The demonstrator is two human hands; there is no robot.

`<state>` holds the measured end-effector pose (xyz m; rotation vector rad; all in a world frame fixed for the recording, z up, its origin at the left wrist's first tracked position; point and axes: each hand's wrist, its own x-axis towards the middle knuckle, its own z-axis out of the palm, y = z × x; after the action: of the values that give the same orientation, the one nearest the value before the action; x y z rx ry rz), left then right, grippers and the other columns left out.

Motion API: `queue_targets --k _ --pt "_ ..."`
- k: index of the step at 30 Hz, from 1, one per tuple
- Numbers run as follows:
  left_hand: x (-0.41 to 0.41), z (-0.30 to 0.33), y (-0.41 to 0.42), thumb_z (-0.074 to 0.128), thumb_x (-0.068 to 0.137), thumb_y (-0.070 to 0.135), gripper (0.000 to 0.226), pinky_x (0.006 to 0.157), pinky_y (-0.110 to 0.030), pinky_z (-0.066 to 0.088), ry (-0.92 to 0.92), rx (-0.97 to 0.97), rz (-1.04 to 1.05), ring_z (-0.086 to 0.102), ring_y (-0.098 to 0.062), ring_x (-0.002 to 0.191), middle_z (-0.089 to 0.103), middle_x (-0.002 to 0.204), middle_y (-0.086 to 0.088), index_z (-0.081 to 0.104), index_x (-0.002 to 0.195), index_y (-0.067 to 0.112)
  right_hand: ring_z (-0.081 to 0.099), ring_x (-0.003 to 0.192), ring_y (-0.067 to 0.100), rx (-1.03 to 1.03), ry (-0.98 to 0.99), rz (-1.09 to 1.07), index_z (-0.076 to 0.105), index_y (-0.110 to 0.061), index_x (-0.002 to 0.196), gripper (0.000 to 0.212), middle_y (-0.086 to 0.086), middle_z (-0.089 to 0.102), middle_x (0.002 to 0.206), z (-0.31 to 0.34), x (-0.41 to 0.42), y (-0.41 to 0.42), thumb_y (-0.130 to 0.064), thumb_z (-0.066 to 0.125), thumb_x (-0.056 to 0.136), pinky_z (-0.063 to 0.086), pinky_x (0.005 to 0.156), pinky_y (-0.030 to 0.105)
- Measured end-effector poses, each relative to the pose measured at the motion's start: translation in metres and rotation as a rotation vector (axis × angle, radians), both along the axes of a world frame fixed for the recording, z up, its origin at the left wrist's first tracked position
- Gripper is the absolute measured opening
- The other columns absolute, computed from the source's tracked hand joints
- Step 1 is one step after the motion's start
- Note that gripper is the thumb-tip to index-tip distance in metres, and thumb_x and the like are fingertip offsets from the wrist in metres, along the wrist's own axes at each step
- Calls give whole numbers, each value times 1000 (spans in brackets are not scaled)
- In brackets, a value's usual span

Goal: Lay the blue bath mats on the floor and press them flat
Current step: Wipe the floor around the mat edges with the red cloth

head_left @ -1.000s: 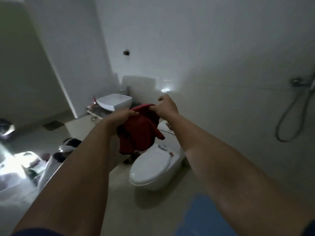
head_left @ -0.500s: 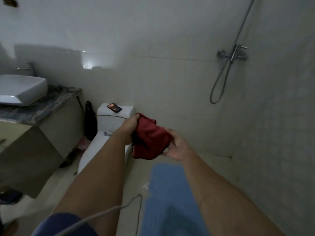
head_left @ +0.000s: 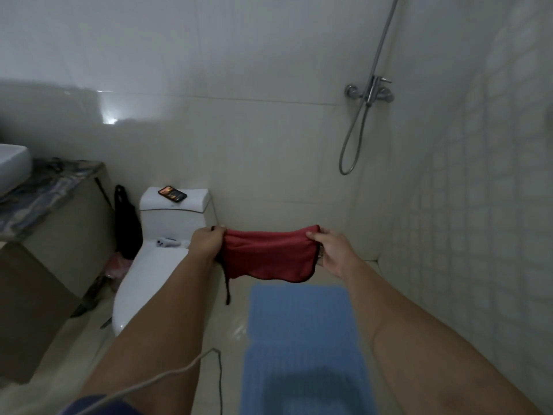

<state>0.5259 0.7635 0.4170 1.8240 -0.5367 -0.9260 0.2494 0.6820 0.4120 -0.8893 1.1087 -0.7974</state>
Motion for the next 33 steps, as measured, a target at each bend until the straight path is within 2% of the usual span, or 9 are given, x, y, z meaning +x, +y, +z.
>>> queue_targets --k 6,9,12,16,20,25,29,31,33 --pt "4 20 4 70 96 23 20 75 -43 55 -37 -190 70 59 -28 83 61 85 -16 68 83 8 66 81 19 -60 87 91 73 -22 111 30 5 71 98 24 -14 -8 -2 61 93 55 71 34" --pt "5 33 5 73 92 21 12 88 -48 59 -9 -226 55 67 -31 91 69 105 -15 63 97 17 70 89 23 -93 87 178 74 -13 115 32 8 73 104 34 -20 -14 4 64 89 58 78 38" --pt "6 47 11 69 92 14 21 92 -48 54 -82 -235 -15 67 -25 89 70 104 -10 63 109 25 72 98 24 -151 149 264 74 -13 111 37 10 74 109 43 -22 -21 8 73 81 60 88 39" --pt "16 59 13 57 97 -5 28 96 -40 54 -531 -137 -257 65 -24 94 72 103 -11 77 107 11 69 81 20 -313 353 256 76 -10 95 21 15 74 96 50 -15 -38 7 73 83 60 83 37" --pt "27 65 17 50 102 7 34 93 -37 52 -1077 132 -396 64 -30 107 73 120 -12 78 115 20 65 73 17 -441 488 274 78 -13 83 6 7 72 79 49 -7 -52 -7 78 84 57 70 33" --pt "38 73 27 53 95 2 29 82 -41 55 -1219 184 -177 67 -36 97 69 111 -15 73 111 15 58 63 10 -641 573 328 75 -7 75 11 0 66 67 56 12 -63 -7 86 74 46 66 26" --pt "44 83 30 70 80 -5 25 78 -40 56 -1005 69 117 70 -31 88 73 94 -10 72 98 11 70 73 19 -756 358 235 59 -15 57 23 7 65 67 84 43 -54 -16 78 70 49 68 30" --pt "48 97 26 61 85 -4 18 74 -40 62 -649 -132 290 73 -27 79 74 86 -7 69 92 11 74 81 24 -753 170 266 48 -22 53 29 8 55 64 112 64 -42 -19 69 73 44 64 28" --pt "49 115 20 48 93 -5 24 64 -36 63 -312 -374 410 73 -30 82 71 88 -12 68 92 10 57 62 13 -670 40 398 46 -22 52 27 0 45 59 142 80 -29 -17 59 76 31 60 29"
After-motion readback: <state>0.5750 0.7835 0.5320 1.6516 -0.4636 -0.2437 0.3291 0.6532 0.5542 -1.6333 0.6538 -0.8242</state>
